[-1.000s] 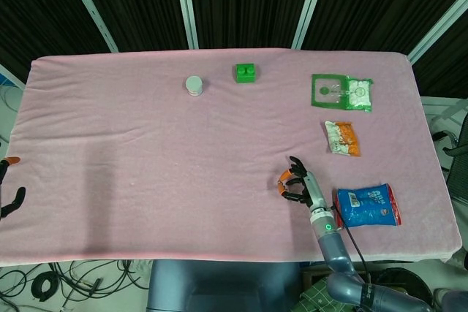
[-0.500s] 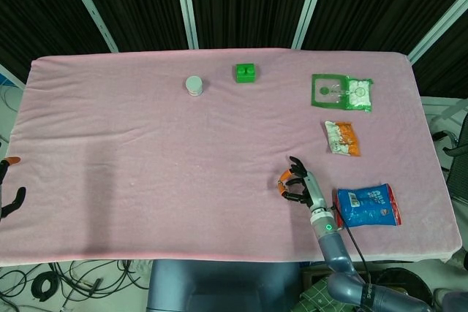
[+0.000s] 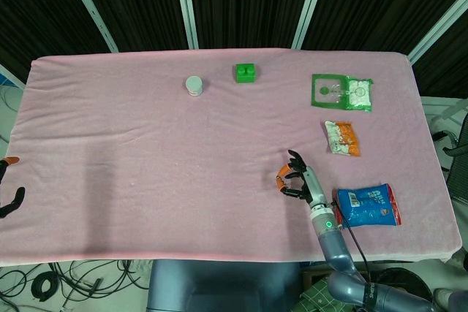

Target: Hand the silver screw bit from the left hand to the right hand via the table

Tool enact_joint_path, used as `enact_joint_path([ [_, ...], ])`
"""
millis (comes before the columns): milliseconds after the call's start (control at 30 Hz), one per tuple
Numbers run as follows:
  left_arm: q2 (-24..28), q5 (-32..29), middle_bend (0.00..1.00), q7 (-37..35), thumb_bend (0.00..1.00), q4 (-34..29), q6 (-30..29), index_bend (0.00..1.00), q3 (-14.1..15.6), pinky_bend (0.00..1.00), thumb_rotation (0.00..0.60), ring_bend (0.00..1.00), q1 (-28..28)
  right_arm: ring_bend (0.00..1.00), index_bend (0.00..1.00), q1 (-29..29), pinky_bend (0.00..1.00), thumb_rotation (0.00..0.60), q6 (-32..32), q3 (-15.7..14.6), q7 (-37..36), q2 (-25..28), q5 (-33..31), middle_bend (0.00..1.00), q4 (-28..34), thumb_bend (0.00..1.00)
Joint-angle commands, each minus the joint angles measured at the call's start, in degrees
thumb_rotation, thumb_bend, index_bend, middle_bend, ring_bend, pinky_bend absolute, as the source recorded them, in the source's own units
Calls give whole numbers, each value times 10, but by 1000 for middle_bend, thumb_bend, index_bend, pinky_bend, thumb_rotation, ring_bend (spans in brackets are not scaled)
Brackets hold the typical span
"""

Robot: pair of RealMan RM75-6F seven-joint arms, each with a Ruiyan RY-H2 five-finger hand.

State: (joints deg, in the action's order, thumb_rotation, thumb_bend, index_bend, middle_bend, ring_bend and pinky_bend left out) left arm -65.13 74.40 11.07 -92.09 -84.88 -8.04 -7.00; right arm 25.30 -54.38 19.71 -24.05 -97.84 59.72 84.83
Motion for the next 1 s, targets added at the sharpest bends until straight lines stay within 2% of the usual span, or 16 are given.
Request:
enact_joint_path([
  [33, 1, 1, 27, -1, 337, 0, -1, 289, 0, 0, 600, 0, 0, 94, 659, 5, 325, 600, 0, 3, 11, 3, -4, 43, 7, 366],
  [567, 10, 10, 27, -24, 337, -2, -7, 289, 1, 0, 600, 0, 6, 94, 659, 60, 325, 600, -3, 29, 120, -2, -53, 43, 45, 366],
  [1000, 15, 9, 27, -36, 337, -1, -7, 289, -1, 0, 600, 0, 9, 94, 659, 169, 320, 600, 14, 66, 244, -45, -125, 43, 26, 367],
])
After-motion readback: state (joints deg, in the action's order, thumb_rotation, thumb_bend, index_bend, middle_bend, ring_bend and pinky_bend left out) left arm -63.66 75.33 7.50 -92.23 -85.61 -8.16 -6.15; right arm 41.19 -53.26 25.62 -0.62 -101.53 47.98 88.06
